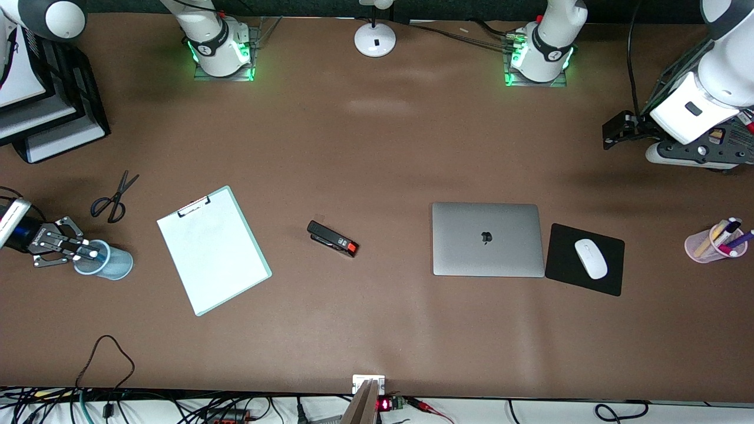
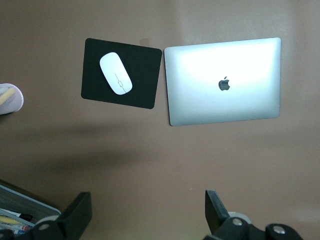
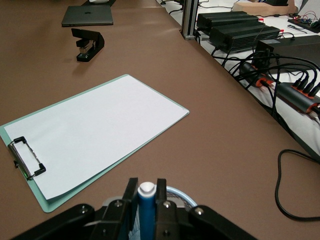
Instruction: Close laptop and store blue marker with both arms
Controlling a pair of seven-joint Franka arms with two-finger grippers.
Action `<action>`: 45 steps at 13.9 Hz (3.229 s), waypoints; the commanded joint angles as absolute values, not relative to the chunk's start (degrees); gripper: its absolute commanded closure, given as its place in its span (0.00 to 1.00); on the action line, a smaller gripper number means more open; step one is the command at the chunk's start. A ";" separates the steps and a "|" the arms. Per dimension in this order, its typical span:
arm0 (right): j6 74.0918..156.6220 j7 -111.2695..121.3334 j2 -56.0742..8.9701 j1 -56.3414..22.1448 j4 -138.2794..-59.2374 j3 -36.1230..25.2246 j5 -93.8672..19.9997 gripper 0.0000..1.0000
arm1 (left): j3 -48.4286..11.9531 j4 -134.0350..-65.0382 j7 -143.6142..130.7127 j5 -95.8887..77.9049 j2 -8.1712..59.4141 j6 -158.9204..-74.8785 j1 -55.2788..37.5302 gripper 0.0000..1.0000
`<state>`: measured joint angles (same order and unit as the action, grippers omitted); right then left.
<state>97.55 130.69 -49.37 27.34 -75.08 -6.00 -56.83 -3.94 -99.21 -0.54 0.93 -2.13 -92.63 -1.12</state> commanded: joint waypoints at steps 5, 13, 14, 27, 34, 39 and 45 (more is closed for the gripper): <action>95.72 127.46 -50.01 28.92 -73.39 -5.54 -55.99 0.00 | -3.43 -98.35 -0.18 -0.09 -2.11 -91.58 -1.41 0.00; 86.50 112.62 -48.08 28.21 -65.32 -5.63 -52.13 0.00 | -3.43 -98.26 -0.18 -0.18 -2.11 -91.58 -1.49 0.00; 85.53 110.33 -47.99 28.13 -64.61 -5.54 -51.51 0.00 | -3.51 -98.26 -0.18 -0.18 -2.11 -91.58 -1.49 0.00; 82.53 82.38 -35.17 13.99 -61.61 -5.80 -35.71 0.00 | -3.43 -98.35 -0.26 -0.35 -2.11 -91.58 -1.49 0.00; 85.95 58.14 -30.07 1.25 -63.45 -5.80 -22.44 0.00 | -3.43 -98.35 -0.18 -0.35 -2.11 -91.50 -1.41 0.00; 88.15 30.55 -22.34 -3.77 -74.59 -5.80 -15.39 0.00 | -3.34 -98.35 -0.26 -0.35 -2.11 -91.49 -1.41 0.00; 87.28 7.51 -18.37 -7.99 -80.51 -5.80 -1.16 0.00 | -3.34 -98.35 -0.26 -0.35 -2.11 -91.49 -1.49 0.00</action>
